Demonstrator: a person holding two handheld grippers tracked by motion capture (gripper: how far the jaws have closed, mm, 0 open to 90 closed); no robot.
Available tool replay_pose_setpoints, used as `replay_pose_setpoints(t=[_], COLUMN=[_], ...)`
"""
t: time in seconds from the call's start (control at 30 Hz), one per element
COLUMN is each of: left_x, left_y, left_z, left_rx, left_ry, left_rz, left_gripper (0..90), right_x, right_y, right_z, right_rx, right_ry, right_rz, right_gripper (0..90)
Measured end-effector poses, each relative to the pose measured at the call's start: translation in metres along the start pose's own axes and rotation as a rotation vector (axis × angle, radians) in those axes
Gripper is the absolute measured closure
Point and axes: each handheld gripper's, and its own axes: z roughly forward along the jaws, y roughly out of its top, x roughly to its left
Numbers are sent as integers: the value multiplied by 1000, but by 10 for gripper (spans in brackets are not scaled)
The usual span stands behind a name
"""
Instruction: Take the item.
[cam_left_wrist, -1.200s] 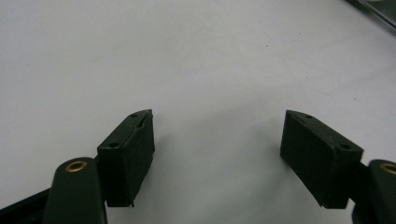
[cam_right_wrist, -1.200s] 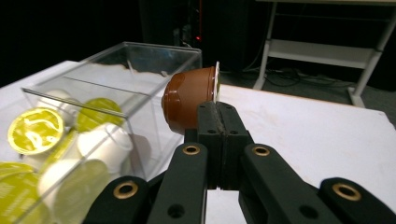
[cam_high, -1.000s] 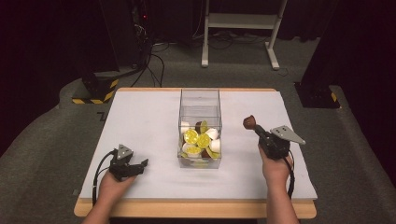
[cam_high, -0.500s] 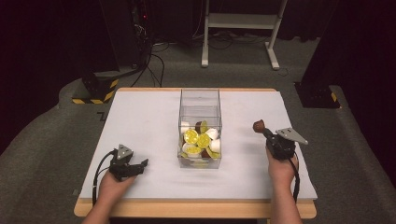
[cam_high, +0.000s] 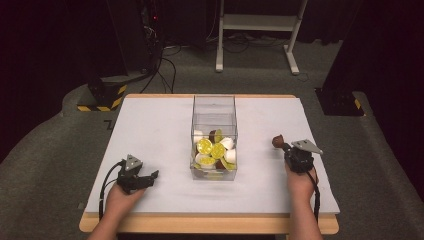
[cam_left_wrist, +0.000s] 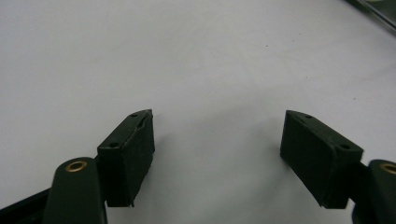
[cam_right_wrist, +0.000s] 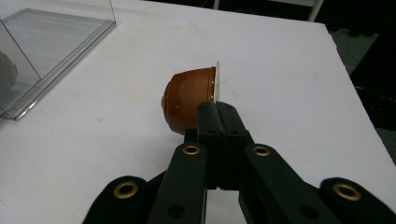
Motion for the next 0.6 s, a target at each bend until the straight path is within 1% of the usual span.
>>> replay_pose_setpoints(t=[0.23, 0.27, 0.37, 0.57, 0.6], left_x=[0, 0, 0, 0, 0], left_y=[0, 0, 0, 0, 0], left_z=[0, 0, 0, 0, 0], left_rx=[0, -2, 0, -1, 0], left_ry=[0, 0, 0, 0, 0], left_rz=[2, -3, 2, 1, 3], left_gripper=[263, 263, 263, 263, 263], right_x=[2, 3, 4, 6, 7], right_y=[-5, -5, -6, -7, -7], right_z=[6, 7, 8, 10, 11], right_rx=[35, 39, 44, 55, 54], right_ry=[-17, -20, -27, -24, -24], right_rz=[-33, -37, -46, -62, -73], right_gripper=[900, 900, 900, 900, 900])
